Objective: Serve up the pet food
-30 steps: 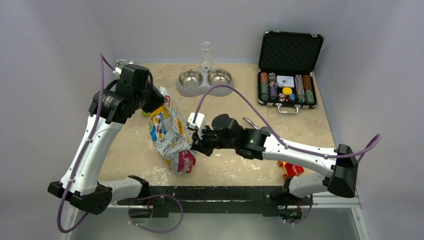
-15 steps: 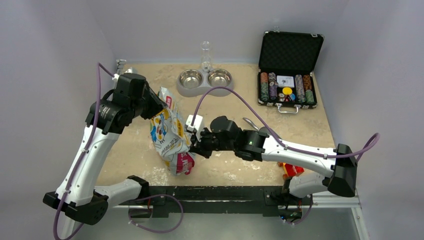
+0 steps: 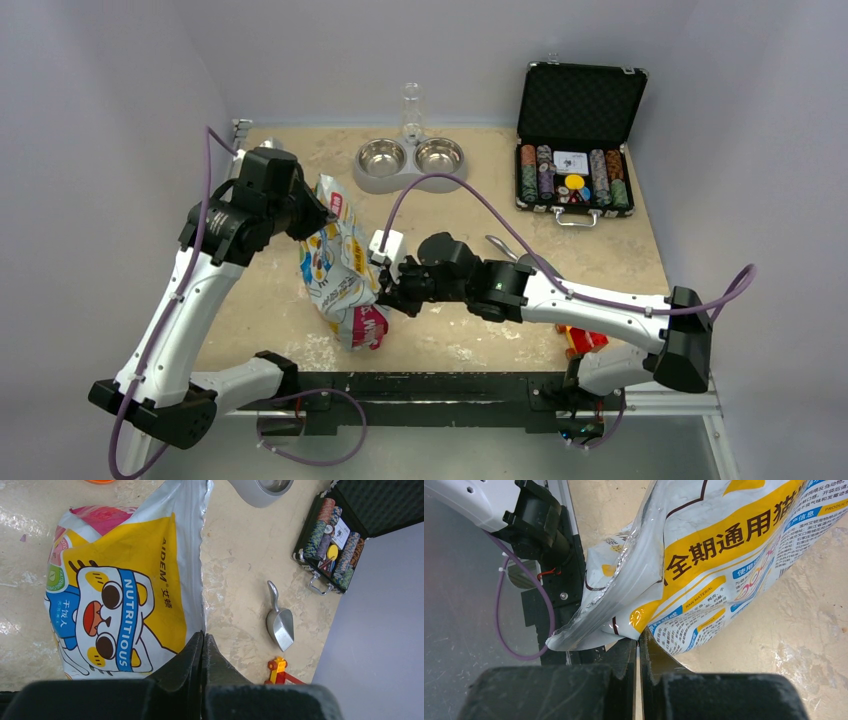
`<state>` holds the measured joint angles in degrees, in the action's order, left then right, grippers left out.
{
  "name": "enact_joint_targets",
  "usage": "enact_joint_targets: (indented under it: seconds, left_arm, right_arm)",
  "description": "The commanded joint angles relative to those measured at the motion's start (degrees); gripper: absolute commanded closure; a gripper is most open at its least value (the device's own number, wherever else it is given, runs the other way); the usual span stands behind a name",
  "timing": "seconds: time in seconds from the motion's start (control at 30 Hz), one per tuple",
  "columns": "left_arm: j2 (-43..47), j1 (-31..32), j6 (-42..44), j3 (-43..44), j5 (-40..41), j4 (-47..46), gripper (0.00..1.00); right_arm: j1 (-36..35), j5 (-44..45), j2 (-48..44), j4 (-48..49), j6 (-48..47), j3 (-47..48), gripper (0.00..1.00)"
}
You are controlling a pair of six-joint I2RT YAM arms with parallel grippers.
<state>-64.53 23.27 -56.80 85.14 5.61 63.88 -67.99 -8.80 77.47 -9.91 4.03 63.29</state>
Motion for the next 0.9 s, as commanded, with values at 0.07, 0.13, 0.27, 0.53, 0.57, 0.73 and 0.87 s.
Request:
enact_joint_targets:
  seconds: [0.07, 0.13, 0.27, 0.53, 0.57, 0.73, 0.87]
  left_arm:
    - [1.1, -0.1, 1.4, -1.5, -0.7, -1.8, 1.0]
    - [1.6, -0.2, 2.5, -2.4, -2.2, -4.4, 1.0]
    - [5.5, -0.2, 4.2, -6.1, -4.9, -13.6, 1.0]
    - [5.7, -1.1, 2.0, -3.1, -1.8, -11.6, 1.0]
    - [5.2, -1.1, 1.5, -2.7, -2.1, -11.3, 1.0]
    - [4.2, -1.1, -1.9, -1.2, -2.2, -9.6, 1.0]
    - [4.3, -1.1, -3.9, 0.1, -1.6, -7.8, 1.0]
  right_arm:
    - [-1.5, -5.4, 0.7, -1.2, 2.8, 2.6, 1.0]
    - [-0.6, -5.8, 0.4, -1.3, 5.5, 3.2, 0.92]
    - [3.1, -10.1, 0.1, -2.8, 8.3, 6.3, 0.6]
    - [3.2, -6.6, -3.7, -3.5, 8.2, 8.6, 0.4]
    - [3.2, -6.1, -4.4, -3.5, 8.5, 8.9, 0.36]
    - [3.2, -1.0, -2.8, -5.3, 9.5, 12.9, 0.31]
    - [3.1, 2.4, 3.4, -8.0, 9.8, 18.6, 0.32]
